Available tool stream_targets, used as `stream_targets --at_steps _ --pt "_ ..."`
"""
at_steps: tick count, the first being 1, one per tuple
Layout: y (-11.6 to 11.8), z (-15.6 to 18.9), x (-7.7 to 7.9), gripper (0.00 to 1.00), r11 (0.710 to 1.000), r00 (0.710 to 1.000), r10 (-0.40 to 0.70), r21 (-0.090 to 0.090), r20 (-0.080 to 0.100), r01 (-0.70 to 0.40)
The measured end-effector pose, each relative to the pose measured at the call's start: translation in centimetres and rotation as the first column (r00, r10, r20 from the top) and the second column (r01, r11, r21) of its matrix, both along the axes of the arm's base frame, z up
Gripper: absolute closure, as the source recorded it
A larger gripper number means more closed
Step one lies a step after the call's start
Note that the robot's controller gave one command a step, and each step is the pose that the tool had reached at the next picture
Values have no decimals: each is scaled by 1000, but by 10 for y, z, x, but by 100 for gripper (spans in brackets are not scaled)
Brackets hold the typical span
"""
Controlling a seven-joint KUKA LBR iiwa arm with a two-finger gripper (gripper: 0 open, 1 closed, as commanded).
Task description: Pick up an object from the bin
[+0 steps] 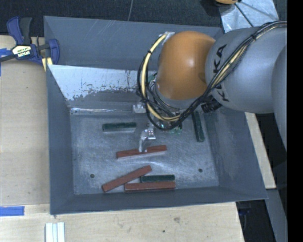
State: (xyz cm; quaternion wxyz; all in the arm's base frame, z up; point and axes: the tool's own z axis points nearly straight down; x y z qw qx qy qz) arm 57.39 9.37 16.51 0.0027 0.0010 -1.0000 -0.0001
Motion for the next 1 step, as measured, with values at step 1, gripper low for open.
stream_targets --at_steps 1 --pt "0 4 2 0 1000 1000 -2 1 8 2"
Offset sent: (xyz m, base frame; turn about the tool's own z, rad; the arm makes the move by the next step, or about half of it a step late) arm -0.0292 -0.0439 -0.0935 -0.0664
